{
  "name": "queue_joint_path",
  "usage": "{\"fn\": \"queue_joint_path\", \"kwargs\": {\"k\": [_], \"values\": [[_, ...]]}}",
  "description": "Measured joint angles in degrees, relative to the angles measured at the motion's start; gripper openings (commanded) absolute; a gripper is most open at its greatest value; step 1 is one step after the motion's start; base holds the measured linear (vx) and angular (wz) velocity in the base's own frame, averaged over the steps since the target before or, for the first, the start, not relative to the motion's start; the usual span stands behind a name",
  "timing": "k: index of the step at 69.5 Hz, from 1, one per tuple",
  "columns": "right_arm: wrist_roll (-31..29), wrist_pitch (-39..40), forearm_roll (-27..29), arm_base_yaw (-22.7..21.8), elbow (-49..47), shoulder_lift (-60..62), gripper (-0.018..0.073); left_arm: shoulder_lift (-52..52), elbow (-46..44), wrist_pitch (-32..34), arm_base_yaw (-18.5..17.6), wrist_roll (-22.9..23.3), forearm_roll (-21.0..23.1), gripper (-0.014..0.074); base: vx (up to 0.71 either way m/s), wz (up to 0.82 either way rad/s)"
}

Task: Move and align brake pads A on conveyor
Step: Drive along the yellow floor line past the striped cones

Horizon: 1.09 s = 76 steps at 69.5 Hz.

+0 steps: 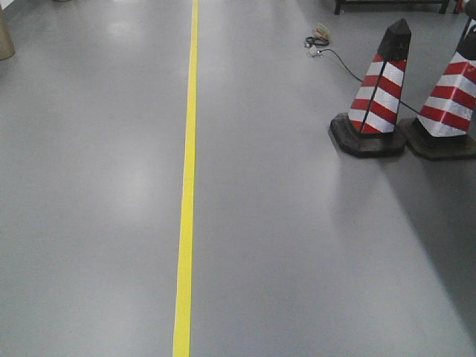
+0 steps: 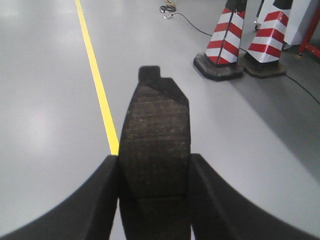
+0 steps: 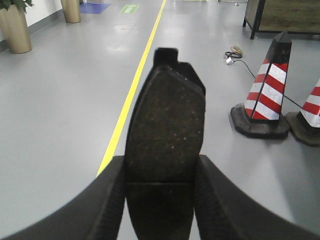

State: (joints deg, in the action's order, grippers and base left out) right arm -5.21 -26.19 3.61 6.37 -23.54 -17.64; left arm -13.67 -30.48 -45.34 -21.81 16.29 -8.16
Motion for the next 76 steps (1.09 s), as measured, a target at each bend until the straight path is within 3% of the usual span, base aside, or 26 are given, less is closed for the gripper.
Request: {"fn": "queue_joint_path", "kwargs": {"k": [76], "values": [[0.00, 0.00, 0.00, 0.00, 0.06, 0.00, -0.0006, 0.00, 0.00, 0.00, 0.00, 0.00, 0.00, -0.0006, 0.75, 0.02]]}}
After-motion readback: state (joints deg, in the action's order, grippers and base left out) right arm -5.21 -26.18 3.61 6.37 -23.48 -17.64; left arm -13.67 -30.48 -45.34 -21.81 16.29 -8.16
